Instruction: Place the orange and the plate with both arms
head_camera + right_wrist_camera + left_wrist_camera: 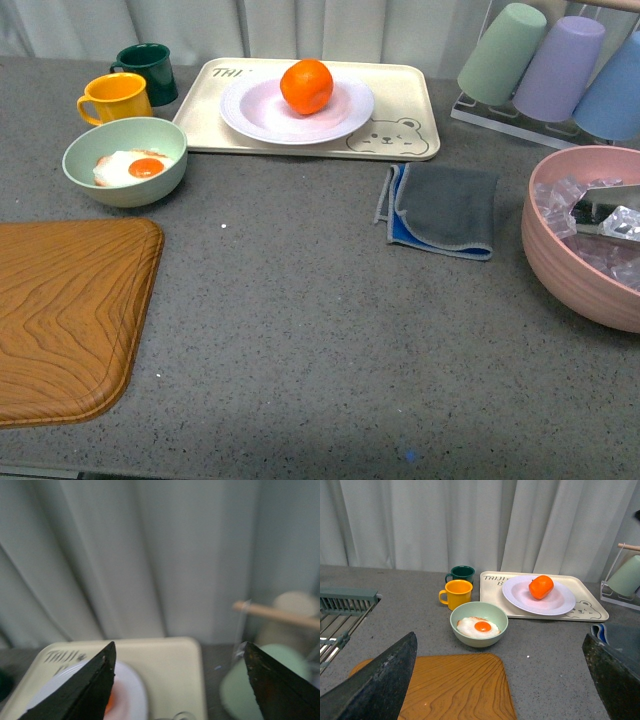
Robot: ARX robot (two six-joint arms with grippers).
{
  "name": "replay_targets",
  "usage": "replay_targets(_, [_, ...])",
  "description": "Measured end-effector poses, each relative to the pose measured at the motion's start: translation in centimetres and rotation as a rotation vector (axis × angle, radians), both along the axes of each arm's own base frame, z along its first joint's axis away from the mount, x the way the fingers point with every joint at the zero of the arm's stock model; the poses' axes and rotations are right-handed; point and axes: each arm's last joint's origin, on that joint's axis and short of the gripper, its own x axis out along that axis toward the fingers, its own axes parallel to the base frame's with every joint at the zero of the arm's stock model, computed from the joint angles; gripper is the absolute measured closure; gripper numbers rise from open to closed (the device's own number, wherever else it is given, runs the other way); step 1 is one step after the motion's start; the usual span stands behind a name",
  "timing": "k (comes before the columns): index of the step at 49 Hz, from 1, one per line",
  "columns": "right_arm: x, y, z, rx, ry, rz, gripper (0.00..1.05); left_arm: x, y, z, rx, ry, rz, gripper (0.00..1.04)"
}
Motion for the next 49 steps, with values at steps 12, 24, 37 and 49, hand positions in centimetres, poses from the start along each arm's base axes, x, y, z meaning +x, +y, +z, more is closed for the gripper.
replay_targets(12, [-14.5, -6.8, 1.9, -0.119, -0.202, -0.073, 0.67, 0.0, 0.0, 0.0, 0.0, 0.0, 0.0, 0.07])
replay_targets(24, [-28.1, -11.3, -3.3, -0.166, -0.024, -0.034, 1.04, 0.0, 0.0, 0.0, 0.0, 0.0, 0.0, 0.07])
replay_targets(37, [-36.5, -12.0, -5.9, -0.167, 0.014, -0.053, 1.04, 0.0, 0.0, 0.0, 0.0, 0.0, 0.0, 0.07])
replay_targets(49, [-38.0, -12.0, -5.0, -0.163, -0.11, -0.065, 1.04, 0.0, 0.0, 0.0, 0.0, 0.0, 0.0, 0.07])
